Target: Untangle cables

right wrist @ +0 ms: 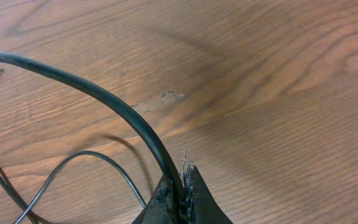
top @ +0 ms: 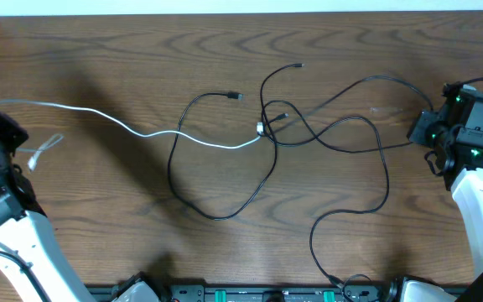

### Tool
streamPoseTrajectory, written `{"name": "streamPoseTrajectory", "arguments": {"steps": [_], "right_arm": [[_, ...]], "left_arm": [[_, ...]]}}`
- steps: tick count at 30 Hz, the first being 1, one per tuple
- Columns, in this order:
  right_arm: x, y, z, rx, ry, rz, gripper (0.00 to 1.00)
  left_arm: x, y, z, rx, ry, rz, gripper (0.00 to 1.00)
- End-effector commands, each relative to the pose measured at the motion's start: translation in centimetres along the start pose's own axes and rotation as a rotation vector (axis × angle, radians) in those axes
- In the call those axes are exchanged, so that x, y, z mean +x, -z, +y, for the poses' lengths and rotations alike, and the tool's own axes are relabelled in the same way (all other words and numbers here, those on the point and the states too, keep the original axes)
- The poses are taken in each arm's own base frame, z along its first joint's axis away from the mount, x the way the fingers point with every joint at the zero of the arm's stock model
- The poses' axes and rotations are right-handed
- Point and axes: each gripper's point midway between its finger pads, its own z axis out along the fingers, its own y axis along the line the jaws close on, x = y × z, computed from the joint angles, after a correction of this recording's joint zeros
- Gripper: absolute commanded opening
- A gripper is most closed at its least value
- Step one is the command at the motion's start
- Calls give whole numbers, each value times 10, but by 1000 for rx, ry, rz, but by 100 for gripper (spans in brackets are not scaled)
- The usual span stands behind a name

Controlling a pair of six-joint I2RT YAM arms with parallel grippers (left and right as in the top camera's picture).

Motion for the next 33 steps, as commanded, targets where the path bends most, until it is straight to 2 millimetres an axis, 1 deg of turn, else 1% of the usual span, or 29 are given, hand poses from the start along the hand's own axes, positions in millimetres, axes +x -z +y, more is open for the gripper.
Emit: {"name": "streamPoseTrajectory", "arguments": {"steps": [1, 8, 10, 15, 17, 18, 21, 22, 23, 24, 25, 26, 27, 28, 31, 33], "right_arm": [[-5, 5, -14, 38, -8, -16, 1], [0, 8, -44, 96, -68, 9, 2], [1, 9, -51, 109, -88, 12, 3], [5, 10, -63, 133, -131, 26, 5], [6, 10, -62, 124, -144, 32, 14], [6, 10, -59, 108, -143, 34, 22], [7, 9, -45, 33, -135, 44, 64], [7, 9, -38, -9, -117, 49, 75], [8, 10, -25, -82, -68, 55, 81], [8, 11, -12, -162, -14, 56, 85], [9, 15, 6, -269, 51, 54, 93], [10, 20, 20, -361, 101, 48, 97], [11, 26, 34, -449, 147, 37, 99], [11, 33, 48, -542, 193, 22, 99], [11, 54, 76, -742, 278, -28, 99], [8, 67, 89, -849, 304, -63, 99]], "left_arm": [[-6, -1, 11, -34, 36, -16, 7], [-9, 0, 22, -59, 54, -25, 8], [-9, 0, 27, -78, 105, -30, 8], [-9, 0, 27, -74, 142, -30, 7], [-9, 0, 18, -25, 141, -23, 7], [-8, 0, 11, 16, 140, -17, 8], [-9, 2, -12, 148, 127, -7, 8], [-10, 3, -21, 199, 117, -7, 8], [-12, 5, -29, 245, 108, -11, 7], [-13, 8, -40, 306, 93, -16, 7], [-16, 12, -53, 372, 79, -23, 7], [-18, 15, -62, 420, 70, -28, 7], [-20, 19, -73, 474, 58, -35, 7], [-21, 23, -83, 524, 46, -41, 7], [-22, 35, -113, 654, 10, -48, 8], [-20, 43, -131, 723, -12, -45, 7]]}}
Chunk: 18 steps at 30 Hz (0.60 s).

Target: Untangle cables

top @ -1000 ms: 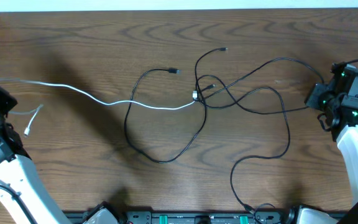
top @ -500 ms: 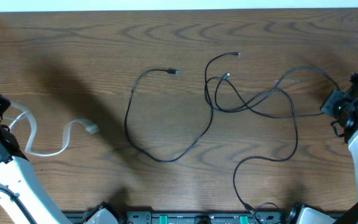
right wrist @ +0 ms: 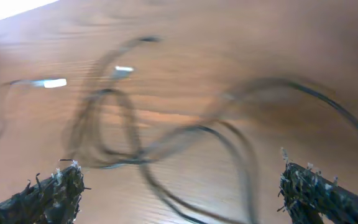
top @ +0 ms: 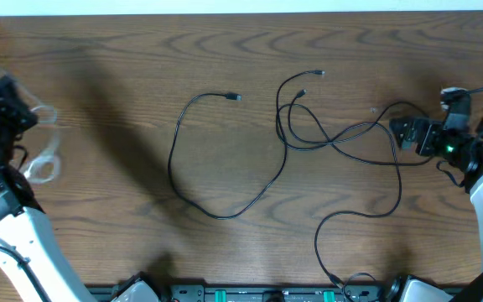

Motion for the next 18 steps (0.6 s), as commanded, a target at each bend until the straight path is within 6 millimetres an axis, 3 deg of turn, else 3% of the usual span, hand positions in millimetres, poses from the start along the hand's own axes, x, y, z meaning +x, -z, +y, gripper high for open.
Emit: {"name": "streamPoseTrajectory", "arguments": {"steps": [1, 7, 18], "right_arm": [[-14, 13, 62, -338, 171, -92, 99], [-19, 11, 102, -485, 262, -116, 99], [0, -9, 183, -659, 430, -63, 99]], "left_arm": [[4, -1, -52, 222, -41, 31, 8], [21, -7, -102, 358, -74, 79, 7], [48, 0, -194, 606, -151, 127, 8]]}}
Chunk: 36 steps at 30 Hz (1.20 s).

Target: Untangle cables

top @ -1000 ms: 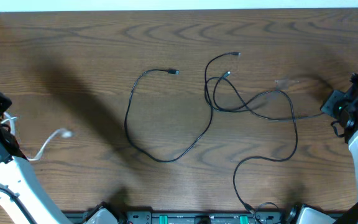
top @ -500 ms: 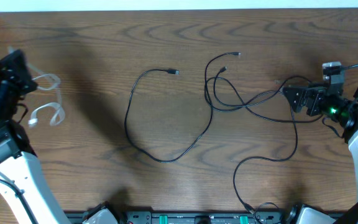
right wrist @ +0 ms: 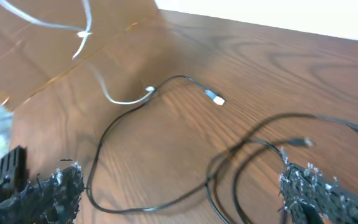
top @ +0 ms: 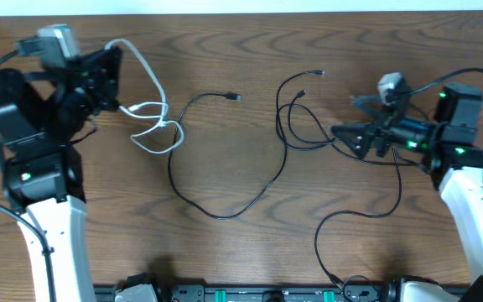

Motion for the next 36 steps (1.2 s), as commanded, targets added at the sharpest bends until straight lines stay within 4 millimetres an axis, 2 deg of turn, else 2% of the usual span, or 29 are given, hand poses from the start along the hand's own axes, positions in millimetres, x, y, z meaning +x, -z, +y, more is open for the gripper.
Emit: {"name": "streamPoseTrajectory", "arguments": {"steps": [1, 7, 11, 12, 16, 22, 31, 36], "right_arm": [[-5, -14, 25, -74, 52, 6, 99], [-10, -41, 61, -178, 156, 10, 99], [-5, -57, 73, -173, 189, 40, 99], [-3, -63, 78, -170, 203, 51, 99], [-8, -75, 88, -168, 207, 42, 99], [-17, -89, 96, -129, 209, 18, 99], [-19, -107, 107, -62, 267, 10, 99], [-26, -110, 99, 0, 253, -17, 99]], "left_arm": [[-1, -7, -28, 85, -38, 3, 7], [7, -18, -67, 189, -68, 22, 7], [12, -23, -90, 253, -84, 35, 8], [15, -24, -105, 307, -95, 41, 7], [20, -23, -131, 404, -116, 52, 7], [30, -24, -158, 475, -125, 78, 8], [39, -21, -197, 583, -153, 87, 7], [44, -16, -216, 650, -165, 97, 8]]}}
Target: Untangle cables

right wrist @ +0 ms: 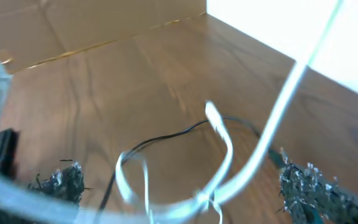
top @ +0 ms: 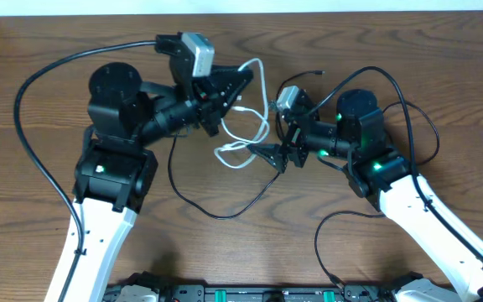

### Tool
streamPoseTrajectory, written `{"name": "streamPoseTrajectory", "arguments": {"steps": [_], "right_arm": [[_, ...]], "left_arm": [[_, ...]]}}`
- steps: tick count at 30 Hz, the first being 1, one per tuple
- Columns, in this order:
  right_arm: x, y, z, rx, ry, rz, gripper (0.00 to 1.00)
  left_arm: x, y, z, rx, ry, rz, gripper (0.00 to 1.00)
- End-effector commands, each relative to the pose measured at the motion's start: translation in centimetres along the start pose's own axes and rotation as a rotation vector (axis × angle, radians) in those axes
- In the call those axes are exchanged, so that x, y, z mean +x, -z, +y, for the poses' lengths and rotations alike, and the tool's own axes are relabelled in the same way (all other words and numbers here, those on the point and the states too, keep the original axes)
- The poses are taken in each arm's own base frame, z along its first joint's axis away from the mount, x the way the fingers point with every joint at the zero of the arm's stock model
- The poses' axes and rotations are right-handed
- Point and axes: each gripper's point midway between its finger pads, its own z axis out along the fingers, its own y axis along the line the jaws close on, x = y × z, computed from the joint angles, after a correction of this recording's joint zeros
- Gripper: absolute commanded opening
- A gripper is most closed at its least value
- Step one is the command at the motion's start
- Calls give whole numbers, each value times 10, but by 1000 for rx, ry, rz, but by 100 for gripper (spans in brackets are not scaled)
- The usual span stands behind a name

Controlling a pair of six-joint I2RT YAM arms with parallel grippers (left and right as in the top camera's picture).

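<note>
My left gripper is up near the table's middle, shut on the white cable. The cable hangs from it in loose loops. My right gripper points left at those loops and is open. In the right wrist view its fingers stand wide apart, and the blurred white cable crosses the gap between them. One thin black cable lies in a big loop on the wood below both grippers and also shows as a black cable behind the white one. A second black cable is partly hidden under the right arm.
The wooden table runs under both arms. The left arm's thick black lead arches over the left side. A black cable tail runs toward the front edge. A pale wall shows beyond the table edge.
My left gripper has moved from the far upper left to the table's middle, still holding the white cable. My right gripper has moved left from the black tangle and now has the white loops between its open fingers.
At first the white cable lay stretched across the black ones, and my right gripper was shut on a black cable at the right edge. Then the white cable was bunched at the left and my right gripper was open. Later my left held it high; now both grippers meet mid-table.
</note>
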Motion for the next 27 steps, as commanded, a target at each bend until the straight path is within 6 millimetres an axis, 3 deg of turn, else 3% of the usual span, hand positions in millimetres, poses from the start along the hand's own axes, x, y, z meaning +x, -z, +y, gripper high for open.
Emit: {"name": "streamPoseTrajectory", "arguments": {"steps": [1, 3, 6, 8, 11, 14, 15, 26, 27], "right_arm": [[-8, 2, -14, 96, -26, -20, 99], [-11, 2, -20, 127, -34, -34, 99], [-16, 2, -22, 134, -32, -56, 88], [-18, 2, -22, 133, -27, -64, 70], [-18, 2, -22, 134, -28, -62, 31], [-18, 2, -22, 133, -27, -63, 5], [-18, 2, -22, 133, -27, -63, 1], [-19, 2, -22, 134, -33, -66, 1], [-19, 2, -22, 134, -33, -67, 1]], "left_arm": [[-3, -3, -21, 78, -27, 0, 8], [-2, -4, -26, 99, -28, 5, 7], [-1, -4, -27, 103, -28, 7, 7], [-2, -4, -26, 103, -28, 7, 8], [-2, -4, -26, 98, -29, 6, 8], [-3, -4, -20, 65, -28, -2, 7], [-4, -5, -18, 53, -28, -5, 8], [-3, -5, -16, 43, -26, -5, 8], [-3, -5, -16, 43, -26, -5, 12]]}}
